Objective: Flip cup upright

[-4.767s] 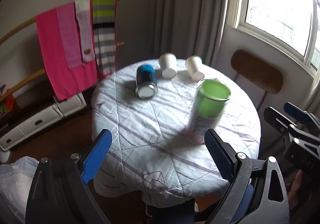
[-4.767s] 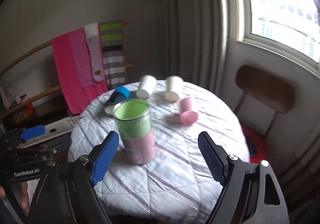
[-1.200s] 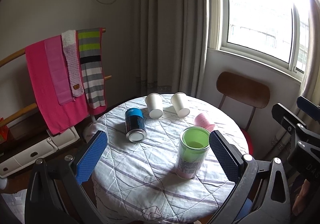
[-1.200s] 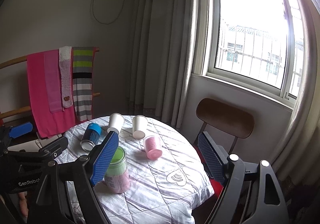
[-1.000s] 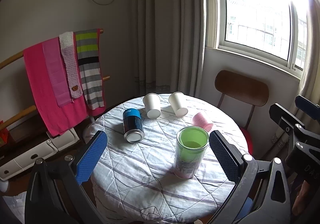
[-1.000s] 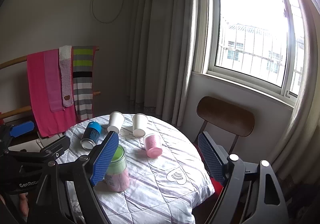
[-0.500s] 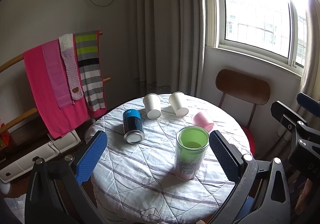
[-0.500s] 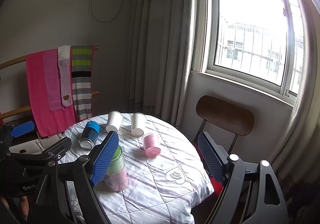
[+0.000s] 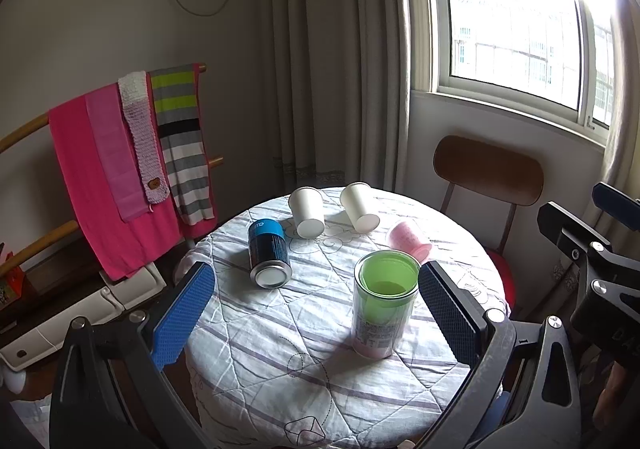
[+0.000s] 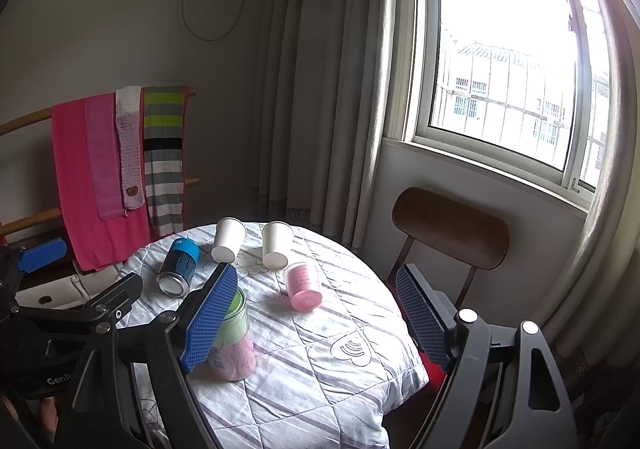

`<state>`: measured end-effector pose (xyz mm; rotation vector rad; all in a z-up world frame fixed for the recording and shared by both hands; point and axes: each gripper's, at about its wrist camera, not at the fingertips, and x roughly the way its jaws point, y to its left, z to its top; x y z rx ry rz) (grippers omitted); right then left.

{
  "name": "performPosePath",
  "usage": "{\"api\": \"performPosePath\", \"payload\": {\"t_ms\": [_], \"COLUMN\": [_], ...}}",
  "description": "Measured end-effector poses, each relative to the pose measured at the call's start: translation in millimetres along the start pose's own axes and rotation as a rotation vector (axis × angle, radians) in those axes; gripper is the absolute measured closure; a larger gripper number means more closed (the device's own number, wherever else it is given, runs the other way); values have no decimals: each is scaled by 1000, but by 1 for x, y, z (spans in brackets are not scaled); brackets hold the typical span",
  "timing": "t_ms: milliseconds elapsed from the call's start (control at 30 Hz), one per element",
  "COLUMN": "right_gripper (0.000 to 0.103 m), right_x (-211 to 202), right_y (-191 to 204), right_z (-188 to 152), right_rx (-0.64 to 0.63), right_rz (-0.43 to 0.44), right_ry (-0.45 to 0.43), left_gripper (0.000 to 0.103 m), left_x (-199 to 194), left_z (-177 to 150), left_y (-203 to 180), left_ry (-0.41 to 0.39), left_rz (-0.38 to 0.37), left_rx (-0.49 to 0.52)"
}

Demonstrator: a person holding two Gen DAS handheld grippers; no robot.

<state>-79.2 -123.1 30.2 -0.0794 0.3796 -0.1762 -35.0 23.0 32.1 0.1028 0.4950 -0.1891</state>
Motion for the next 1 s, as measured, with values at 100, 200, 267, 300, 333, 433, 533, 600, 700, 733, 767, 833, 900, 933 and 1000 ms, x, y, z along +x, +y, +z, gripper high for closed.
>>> {"api": "performPosePath", "payload": {"t_ms": [100, 200, 267, 300, 333, 433, 533, 600, 700, 733, 767, 833, 900, 933, 1000], "right_gripper": [20, 20, 20, 20, 20, 20, 20, 20, 20, 20, 20, 20, 20, 20, 20], "right_x": [0, 0, 0, 0, 1, 2, 2, 2, 3, 3, 3, 3, 4, 4, 4], "right_y": [1, 1, 1, 1, 1, 2, 3, 3, 3, 3, 3, 3, 2, 2, 3], "right_z": [-1, -1, 0, 0, 0, 0, -1, -2, -2, -2, -2, -2, -2, -3, -3], "right_rx": [-2, -3, -1, 0, -1, -3, -5, -4, -3, -3, -3, -4, -5, -4, -4], "right_rz": [0, 1, 0, 1, 1, 2, 3, 4, 5, 5, 6, 6, 6, 7, 6], "right_ry": [3, 2, 3, 4, 4, 7, 9, 10, 11, 12, 13, 13, 14, 15, 16], "left_gripper": [0, 0, 0, 0, 0, 0, 0, 0, 0, 0, 0, 0, 0, 0, 0], "left_x": [0, 0, -1, 0, 0, 0, -1, -1, -1, -1, -2, -2, 0, 0, 0], "left_z": [0, -1, -1, 0, 0, -1, -2, -2, -2, -2, -2, -2, -1, -1, -1], "left_y": [0, 0, 0, 0, 0, -1, -1, -1, -1, -1, -1, -1, -1, -1, 0], "left_ry": [1, -1, 1, -1, 1, 3, 4, 3, 4, 5, 6, 9, 12, 12, 17], "left_rz": [0, 0, 3, 1, 1, 4, 6, 5, 8, 9, 8, 7, 13, 11, 6], "left_rx": [0, 1, 2, 2, 2, 8, 17, 16, 16, 15, 12, 12, 13, 11, 2]}}
